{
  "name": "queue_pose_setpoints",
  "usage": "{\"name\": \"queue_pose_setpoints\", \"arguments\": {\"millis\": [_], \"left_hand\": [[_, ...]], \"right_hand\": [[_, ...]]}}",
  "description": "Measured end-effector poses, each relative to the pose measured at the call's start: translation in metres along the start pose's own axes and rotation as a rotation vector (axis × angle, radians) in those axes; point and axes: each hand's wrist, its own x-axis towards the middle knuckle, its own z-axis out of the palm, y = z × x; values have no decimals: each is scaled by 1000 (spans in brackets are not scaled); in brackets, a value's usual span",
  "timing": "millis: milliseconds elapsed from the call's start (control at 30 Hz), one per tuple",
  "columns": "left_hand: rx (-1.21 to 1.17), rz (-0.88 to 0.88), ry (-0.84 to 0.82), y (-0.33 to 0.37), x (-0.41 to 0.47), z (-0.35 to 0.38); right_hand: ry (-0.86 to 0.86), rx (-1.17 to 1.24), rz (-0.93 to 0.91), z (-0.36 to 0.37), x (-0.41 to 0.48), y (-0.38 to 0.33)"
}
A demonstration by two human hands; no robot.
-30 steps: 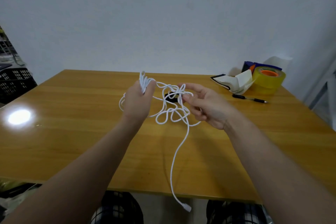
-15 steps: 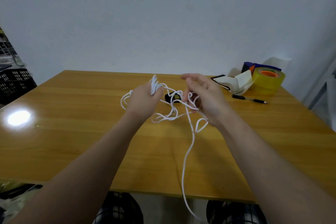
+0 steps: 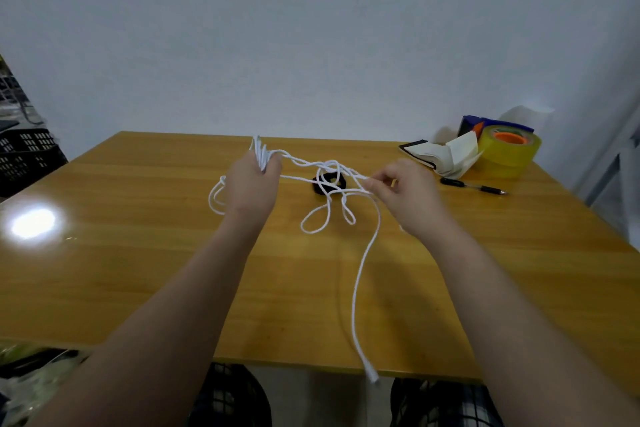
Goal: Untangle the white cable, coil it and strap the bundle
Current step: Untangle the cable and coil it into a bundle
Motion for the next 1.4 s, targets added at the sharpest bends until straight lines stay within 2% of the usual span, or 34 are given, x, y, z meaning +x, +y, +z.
{"name": "queue_pose_setpoints", "arguments": {"millis": [67, 133, 200, 267, 300, 367, 467, 567, 767, 867, 933, 1000, 1067, 1167, 1267, 1400], "left_hand": [[-3, 6, -5, 2, 0, 0], [43, 56, -29, 7, -4, 1], [-5, 78, -43, 10, -11, 4], [-144, 59, -108, 6, -16, 7], [-197, 67, -160, 2, -17, 6], [-163, 144, -261, -6, -17, 2], [-31, 233, -410, -5, -20, -1], [-131, 251, -474, 3, -26, 0], [-572, 88, -657, 12, -28, -5], [-684, -34, -729, 8, -24, -5], [-662, -68, -753, 1, -20, -3], [-552, -73, -706, -6, -18, -2], [-415, -71, -595, -10, -15, -1], [-153, -37, -415, -20, -3, -3], [11, -51, -313, -40, 7, -6], [161, -75, -245, -45, 6, -11]], "right_hand": [[204, 127, 15, 4, -5, 3], [382, 348, 121, 12, -10, 0], [411, 644, 304, 18, -9, -4], [290, 786, 459, 16, -5, -6], [201, 686, 465, 13, -3, -5], [34, 472, 355, 4, -3, -2], [-167, 445, 63, -8, -1, -11], [-433, 401, -81, -7, 2, -23], [-446, 679, -13, -2, 9, -26], [-371, 843, 6, 4, 9, -26], [-266, 1083, 46, 7, 8, -26], [-176, 1333, 73, 9, 8, -24], [-96, 1463, 89, 9, 6, -21], [51, 1594, 150, 9, 5, -14], [180, 1722, 280, 4, 8, -2], [433, 1593, 551, -8, 8, 22]]}}
